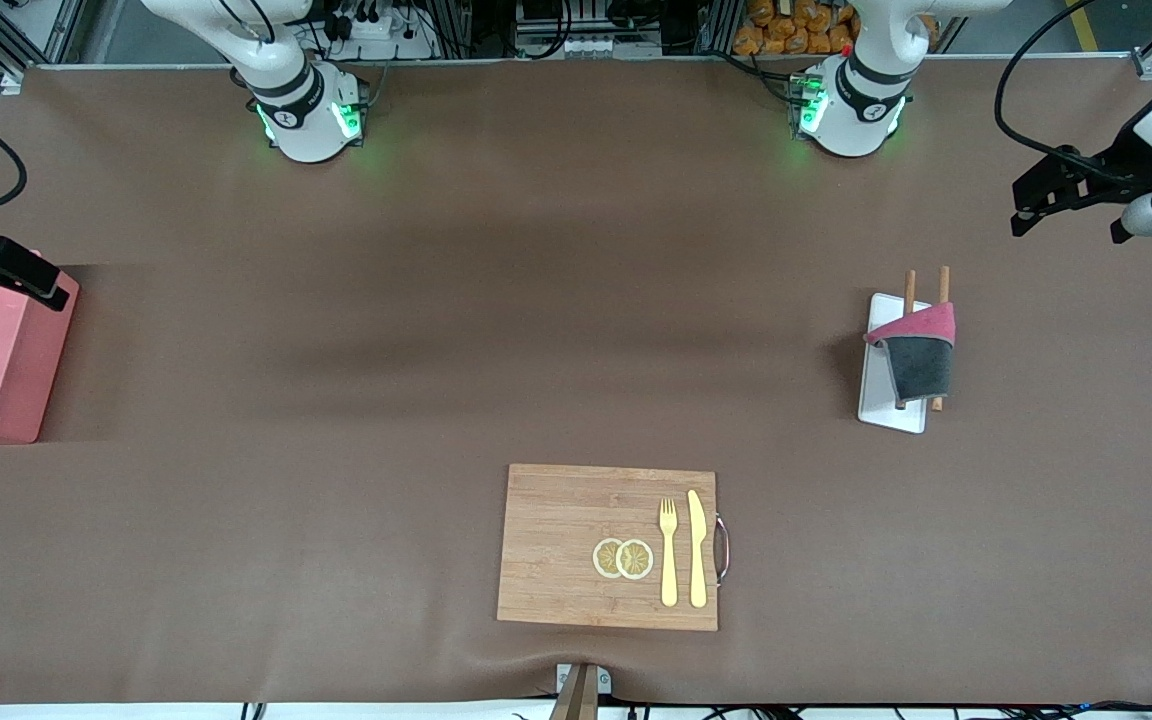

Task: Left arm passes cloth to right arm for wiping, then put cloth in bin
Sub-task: 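Lower the left gripper onto the pink-grey cloth on the chopstick holder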

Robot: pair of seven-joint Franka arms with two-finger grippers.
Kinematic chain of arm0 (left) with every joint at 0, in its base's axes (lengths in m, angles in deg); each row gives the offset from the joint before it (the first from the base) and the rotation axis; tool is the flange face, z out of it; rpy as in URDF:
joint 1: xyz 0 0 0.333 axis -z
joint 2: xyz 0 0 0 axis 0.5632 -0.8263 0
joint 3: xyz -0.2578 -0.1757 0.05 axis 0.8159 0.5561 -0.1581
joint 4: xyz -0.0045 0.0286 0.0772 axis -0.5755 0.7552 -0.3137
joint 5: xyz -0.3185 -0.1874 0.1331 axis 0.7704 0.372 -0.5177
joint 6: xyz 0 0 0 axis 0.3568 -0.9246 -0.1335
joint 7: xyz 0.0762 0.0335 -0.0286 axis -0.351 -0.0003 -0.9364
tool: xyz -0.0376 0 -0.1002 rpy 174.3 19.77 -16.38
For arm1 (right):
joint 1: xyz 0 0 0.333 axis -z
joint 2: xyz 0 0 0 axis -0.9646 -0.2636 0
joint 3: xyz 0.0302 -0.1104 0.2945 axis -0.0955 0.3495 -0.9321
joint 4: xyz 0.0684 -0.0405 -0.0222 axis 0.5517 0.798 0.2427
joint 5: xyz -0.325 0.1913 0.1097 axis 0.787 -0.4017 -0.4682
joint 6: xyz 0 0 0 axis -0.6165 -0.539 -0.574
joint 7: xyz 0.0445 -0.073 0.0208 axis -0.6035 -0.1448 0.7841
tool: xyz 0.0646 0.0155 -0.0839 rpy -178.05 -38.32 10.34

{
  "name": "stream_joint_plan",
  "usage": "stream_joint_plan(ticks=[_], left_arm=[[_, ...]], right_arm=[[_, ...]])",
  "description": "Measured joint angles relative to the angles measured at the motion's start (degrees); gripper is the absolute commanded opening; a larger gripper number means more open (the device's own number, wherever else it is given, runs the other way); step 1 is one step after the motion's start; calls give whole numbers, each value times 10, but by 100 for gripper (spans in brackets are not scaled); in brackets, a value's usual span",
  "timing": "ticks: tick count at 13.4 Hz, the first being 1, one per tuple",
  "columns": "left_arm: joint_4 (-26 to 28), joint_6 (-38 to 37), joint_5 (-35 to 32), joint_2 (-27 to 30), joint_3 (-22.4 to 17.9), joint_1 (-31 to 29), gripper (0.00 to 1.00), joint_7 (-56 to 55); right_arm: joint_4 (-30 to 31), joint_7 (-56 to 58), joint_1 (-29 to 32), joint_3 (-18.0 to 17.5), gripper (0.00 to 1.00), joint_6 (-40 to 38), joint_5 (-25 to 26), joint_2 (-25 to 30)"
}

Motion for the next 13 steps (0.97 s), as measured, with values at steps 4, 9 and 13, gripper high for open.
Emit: stream_joint_plan(ticks=[4, 9, 13], left_arm=[[0, 0, 0, 0, -1, 0, 100, 10], [4, 1, 0, -50, -1, 9, 100, 36], [4, 49, 16, -135, 0, 15, 100, 168]], right_arm=[[-1, 0, 0, 0, 100, -5, 0, 0], [-1, 0, 0, 0, 100, -6, 0, 0], [-1, 0, 0, 0, 100, -6, 0, 0]])
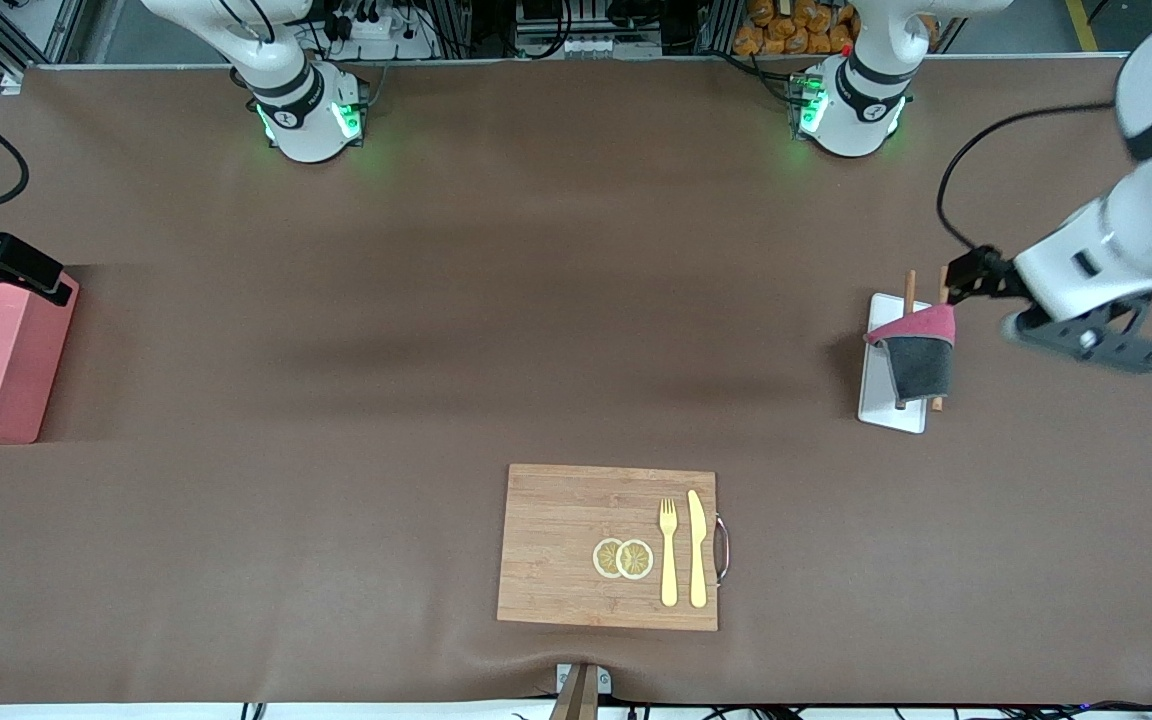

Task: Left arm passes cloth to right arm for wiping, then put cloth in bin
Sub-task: 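Lower the left gripper onto the pink-grey cloth on the chopstick holder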

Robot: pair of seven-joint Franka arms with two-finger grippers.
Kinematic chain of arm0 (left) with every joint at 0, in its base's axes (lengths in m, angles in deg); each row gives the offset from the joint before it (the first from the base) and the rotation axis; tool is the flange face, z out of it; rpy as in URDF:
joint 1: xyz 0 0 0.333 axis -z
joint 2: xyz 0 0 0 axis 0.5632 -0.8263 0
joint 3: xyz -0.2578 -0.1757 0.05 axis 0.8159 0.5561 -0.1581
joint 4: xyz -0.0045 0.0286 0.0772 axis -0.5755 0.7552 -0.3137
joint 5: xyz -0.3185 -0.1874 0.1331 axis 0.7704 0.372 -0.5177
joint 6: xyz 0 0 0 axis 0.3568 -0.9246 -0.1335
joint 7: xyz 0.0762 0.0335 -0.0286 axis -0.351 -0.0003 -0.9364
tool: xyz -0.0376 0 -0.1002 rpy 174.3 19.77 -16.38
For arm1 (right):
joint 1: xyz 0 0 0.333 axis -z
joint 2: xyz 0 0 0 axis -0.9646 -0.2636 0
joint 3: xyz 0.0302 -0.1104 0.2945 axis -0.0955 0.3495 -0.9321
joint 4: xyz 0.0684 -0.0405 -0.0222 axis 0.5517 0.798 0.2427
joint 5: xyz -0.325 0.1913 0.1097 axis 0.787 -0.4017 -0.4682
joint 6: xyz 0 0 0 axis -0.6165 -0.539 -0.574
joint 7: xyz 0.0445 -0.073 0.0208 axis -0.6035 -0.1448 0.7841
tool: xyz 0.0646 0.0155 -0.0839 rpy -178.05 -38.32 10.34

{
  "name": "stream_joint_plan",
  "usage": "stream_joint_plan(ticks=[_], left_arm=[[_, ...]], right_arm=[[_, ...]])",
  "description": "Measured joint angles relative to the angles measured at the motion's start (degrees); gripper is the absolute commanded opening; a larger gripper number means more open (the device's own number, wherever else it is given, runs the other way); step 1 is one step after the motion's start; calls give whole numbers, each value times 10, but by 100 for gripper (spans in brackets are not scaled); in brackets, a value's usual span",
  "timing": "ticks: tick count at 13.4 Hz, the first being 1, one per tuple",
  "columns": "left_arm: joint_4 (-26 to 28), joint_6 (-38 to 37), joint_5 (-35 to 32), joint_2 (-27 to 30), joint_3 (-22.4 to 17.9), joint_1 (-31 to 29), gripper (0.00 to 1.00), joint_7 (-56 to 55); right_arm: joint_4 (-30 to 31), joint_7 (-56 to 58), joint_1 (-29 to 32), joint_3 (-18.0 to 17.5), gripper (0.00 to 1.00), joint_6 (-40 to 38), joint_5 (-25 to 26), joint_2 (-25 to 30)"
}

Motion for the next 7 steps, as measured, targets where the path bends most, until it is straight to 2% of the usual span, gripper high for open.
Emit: stream_joint_plan(ticks=[7], left_arm=[[0, 64, 17, -128, -5, -6, 100, 335]], right_arm=[[0, 0, 0, 0, 100, -1, 0, 0]])
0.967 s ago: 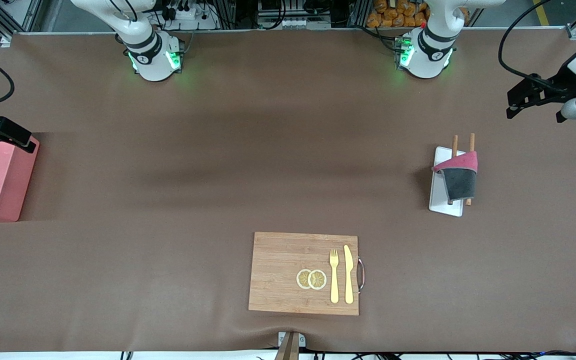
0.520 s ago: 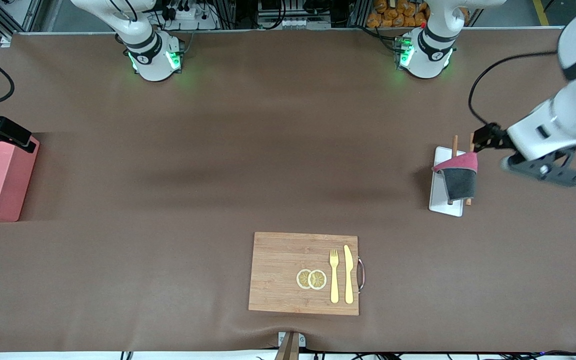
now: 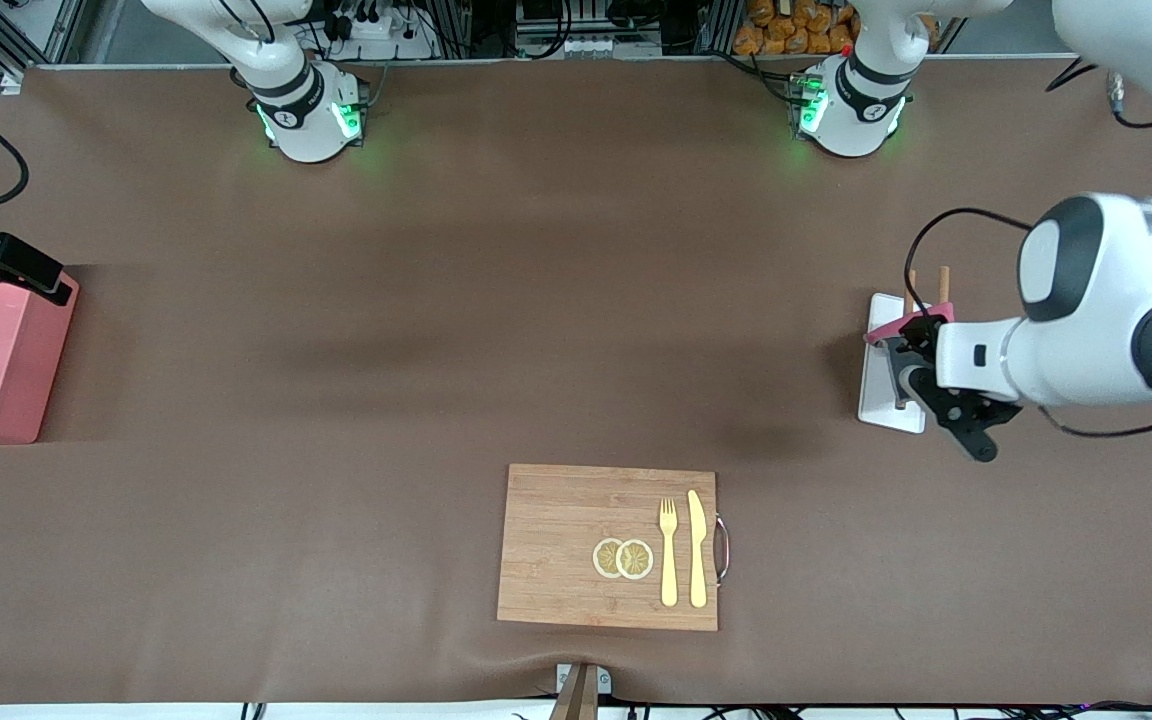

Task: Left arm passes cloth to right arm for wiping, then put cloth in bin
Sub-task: 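Lower the left gripper onto the pink-grey cloth on the chopstick holder, then close the left gripper on the cloth's grey edge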

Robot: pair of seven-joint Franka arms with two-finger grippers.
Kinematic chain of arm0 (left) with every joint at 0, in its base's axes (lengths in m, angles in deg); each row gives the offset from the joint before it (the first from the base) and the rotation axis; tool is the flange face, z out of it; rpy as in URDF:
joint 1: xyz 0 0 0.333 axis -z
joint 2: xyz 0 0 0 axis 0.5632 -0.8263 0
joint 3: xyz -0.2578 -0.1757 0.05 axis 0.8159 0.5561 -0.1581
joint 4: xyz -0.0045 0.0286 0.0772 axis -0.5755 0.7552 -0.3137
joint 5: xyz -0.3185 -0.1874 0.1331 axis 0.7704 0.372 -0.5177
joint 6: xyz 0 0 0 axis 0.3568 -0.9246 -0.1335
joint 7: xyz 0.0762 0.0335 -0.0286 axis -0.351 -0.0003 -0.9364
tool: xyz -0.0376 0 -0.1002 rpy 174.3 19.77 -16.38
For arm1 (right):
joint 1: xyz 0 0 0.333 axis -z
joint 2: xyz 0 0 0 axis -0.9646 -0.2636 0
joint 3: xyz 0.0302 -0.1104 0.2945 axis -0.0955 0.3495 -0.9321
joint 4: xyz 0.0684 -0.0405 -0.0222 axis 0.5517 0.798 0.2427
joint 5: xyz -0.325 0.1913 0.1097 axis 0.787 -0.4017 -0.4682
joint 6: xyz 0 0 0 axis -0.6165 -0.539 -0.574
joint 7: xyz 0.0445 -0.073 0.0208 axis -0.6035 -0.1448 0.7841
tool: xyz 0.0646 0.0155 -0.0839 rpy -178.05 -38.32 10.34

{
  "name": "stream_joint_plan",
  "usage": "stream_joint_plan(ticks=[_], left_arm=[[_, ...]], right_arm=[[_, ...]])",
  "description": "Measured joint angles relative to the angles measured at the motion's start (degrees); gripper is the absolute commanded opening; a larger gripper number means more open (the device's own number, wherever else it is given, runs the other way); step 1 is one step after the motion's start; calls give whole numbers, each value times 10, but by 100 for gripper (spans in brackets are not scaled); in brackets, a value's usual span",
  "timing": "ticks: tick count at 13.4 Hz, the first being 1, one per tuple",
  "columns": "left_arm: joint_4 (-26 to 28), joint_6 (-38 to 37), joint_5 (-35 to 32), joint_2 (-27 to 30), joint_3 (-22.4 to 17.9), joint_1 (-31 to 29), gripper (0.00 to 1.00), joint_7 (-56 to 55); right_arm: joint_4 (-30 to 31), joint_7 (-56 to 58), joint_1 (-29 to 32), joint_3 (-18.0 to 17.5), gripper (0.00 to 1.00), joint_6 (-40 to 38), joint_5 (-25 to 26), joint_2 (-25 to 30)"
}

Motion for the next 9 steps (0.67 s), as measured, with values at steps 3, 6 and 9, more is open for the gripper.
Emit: stream_joint_plan(ticks=[3, 6, 9], left_arm=[[-1, 15, 0, -44, -1, -3, 100, 83], [-3, 17, 0, -70, -3, -4, 100, 92], [-3, 15, -3, -82, -13, -11, 100, 77]], right_arm=[[0, 0, 0, 0, 100, 0, 0, 0], [0, 0, 0, 0, 100, -1, 0, 0], [0, 0, 0, 0, 100, -1, 0, 0]])
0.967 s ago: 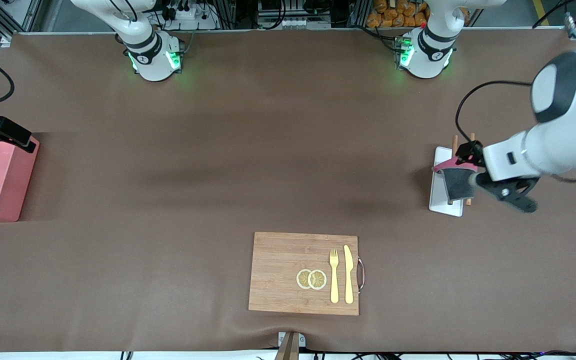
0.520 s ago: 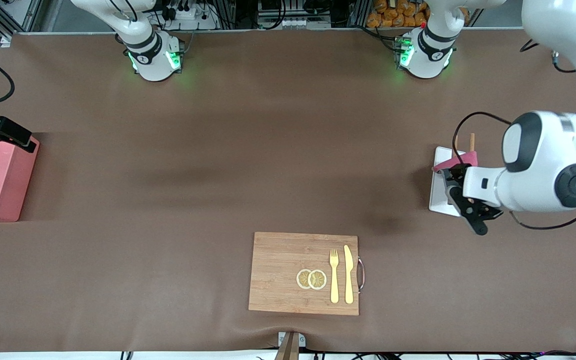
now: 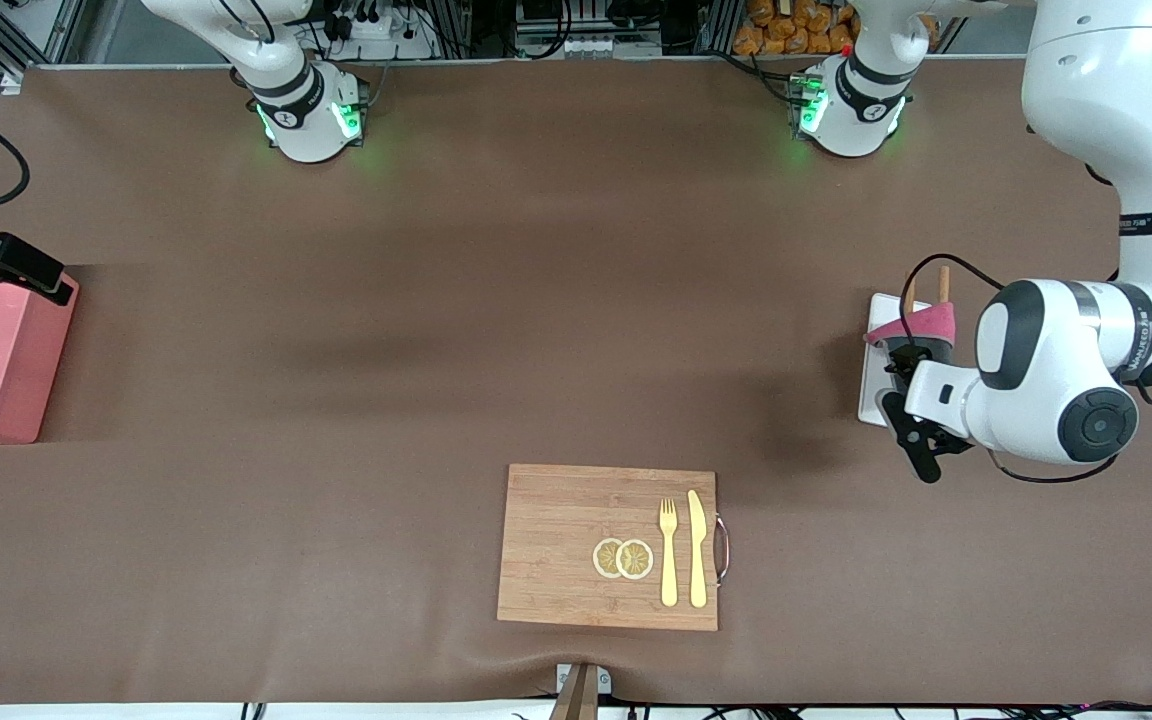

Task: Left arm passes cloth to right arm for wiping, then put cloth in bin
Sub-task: 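Close the left gripper on the cloth's grey edge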

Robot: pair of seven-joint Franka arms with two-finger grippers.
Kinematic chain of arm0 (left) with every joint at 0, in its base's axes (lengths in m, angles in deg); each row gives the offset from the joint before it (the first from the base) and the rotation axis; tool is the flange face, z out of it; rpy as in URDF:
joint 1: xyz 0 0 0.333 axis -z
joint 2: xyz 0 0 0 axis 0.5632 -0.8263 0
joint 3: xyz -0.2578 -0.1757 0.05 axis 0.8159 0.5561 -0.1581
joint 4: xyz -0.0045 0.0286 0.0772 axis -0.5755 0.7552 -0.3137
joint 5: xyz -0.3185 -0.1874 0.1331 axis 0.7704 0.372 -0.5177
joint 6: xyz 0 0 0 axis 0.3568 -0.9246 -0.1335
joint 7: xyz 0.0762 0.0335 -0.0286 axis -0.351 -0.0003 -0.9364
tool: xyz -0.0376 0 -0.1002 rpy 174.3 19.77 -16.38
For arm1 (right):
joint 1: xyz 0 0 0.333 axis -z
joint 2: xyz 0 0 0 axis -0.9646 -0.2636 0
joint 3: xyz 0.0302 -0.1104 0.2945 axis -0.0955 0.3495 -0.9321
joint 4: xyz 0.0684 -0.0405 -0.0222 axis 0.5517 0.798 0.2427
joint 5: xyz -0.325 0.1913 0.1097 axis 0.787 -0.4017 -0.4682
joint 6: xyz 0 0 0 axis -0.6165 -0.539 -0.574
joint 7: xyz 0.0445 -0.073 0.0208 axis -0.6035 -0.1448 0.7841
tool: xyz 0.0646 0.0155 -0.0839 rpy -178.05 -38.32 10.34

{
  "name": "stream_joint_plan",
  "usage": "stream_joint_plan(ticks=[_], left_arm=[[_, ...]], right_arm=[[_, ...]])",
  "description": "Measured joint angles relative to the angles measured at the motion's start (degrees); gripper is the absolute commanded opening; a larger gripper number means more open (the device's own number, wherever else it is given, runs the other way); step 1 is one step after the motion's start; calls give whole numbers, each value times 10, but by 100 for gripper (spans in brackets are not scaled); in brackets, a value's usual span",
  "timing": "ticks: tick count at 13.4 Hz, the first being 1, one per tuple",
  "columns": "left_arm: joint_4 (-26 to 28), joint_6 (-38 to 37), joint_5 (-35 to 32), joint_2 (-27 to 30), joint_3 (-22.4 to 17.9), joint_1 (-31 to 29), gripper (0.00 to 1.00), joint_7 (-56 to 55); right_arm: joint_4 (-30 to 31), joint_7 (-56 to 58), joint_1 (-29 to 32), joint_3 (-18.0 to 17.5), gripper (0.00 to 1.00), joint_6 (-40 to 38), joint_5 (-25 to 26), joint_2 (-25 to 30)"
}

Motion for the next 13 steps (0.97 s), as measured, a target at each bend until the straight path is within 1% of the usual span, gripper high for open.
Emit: stream_joint_plan(ticks=[3, 7, 8, 11, 12, 13], left_arm=[[10, -4, -1, -7, -1, -11, 100, -6], [20, -4, -1, -21, 0, -9, 100, -8], [28, -4, -1, -22, 0, -8, 92, -8], [39, -4, -1, -22, 0, -9, 41, -8], [40, -4, -1, -22, 0, -9, 27, -10], [40, -4, -1, -22, -1, -9, 18, -12]], right_arm=[[0, 0, 0, 0, 100, 0, 0, 0], [0, 0, 0, 0, 100, 0, 0, 0], [0, 0, 0, 0, 100, 0, 0, 0], [0, 0, 0, 0, 100, -1, 0, -1], [0, 0, 0, 0, 100, -1, 0, -1], [0, 0, 0, 0, 100, -1, 0, -1]])
